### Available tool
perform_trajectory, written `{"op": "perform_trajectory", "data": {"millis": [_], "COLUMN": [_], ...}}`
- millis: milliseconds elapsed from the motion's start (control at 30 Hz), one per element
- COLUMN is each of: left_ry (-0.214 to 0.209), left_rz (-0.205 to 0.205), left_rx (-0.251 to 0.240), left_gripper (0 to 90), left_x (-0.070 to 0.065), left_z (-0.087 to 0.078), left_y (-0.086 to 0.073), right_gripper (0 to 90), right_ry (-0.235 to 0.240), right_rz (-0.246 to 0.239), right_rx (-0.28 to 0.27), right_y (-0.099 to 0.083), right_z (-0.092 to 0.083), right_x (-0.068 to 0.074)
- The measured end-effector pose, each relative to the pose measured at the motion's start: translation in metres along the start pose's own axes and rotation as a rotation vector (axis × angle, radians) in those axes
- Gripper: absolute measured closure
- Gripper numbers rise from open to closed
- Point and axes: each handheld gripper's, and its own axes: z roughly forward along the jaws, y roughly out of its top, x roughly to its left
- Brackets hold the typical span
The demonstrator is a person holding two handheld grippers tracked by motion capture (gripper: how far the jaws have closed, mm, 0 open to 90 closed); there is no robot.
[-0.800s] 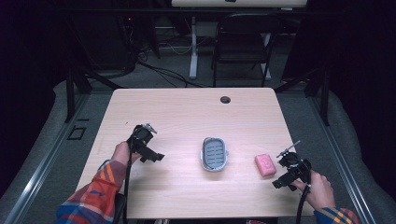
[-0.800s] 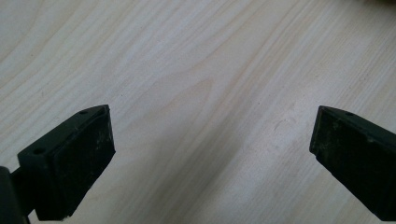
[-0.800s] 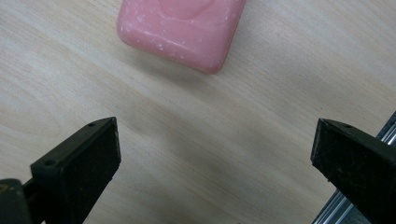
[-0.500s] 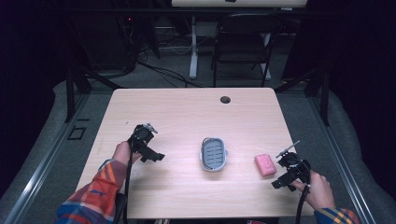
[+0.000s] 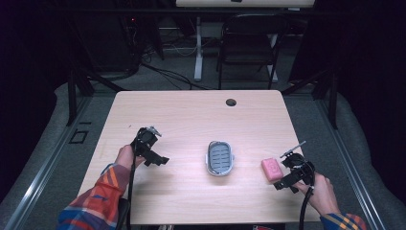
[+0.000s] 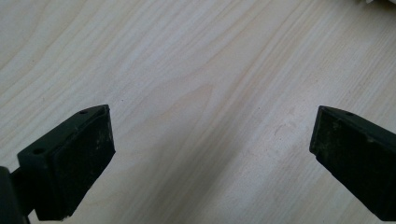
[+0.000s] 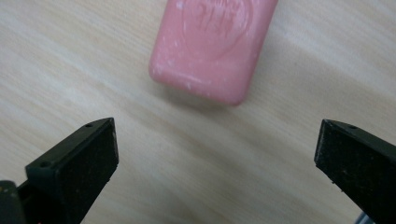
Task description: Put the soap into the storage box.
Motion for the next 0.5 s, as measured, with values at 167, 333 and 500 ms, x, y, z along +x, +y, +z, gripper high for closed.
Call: {"op": "perform_trajectory", "data": {"millis": [167, 333, 500], "left_ry": [-0.001, -0.003, -0.005], "left_rz": [0.003, -0.003, -0.003], "left_rx": [0.003, 0.002, 0.004], "left_gripper": [0.0, 0.0, 0.0], "left_x": [-0.001, 0.000, 0.000], "left_z": [0.001, 0.001, 0.002], "left_y": [0.001, 0.000, 0.001], "right_gripper": [0.0, 0.0, 0.0], "right_ry": [0.013, 0.005, -0.012], "right_rz": [0.021, 0.029, 0.039], "right_rx": [-0.021, -0.020, -0.004], "right_y": [0.011, 0.021, 0.027], "right_z": [0.001, 0.004, 0.010], "right_x": [0.004, 0.006, 0.005]}}
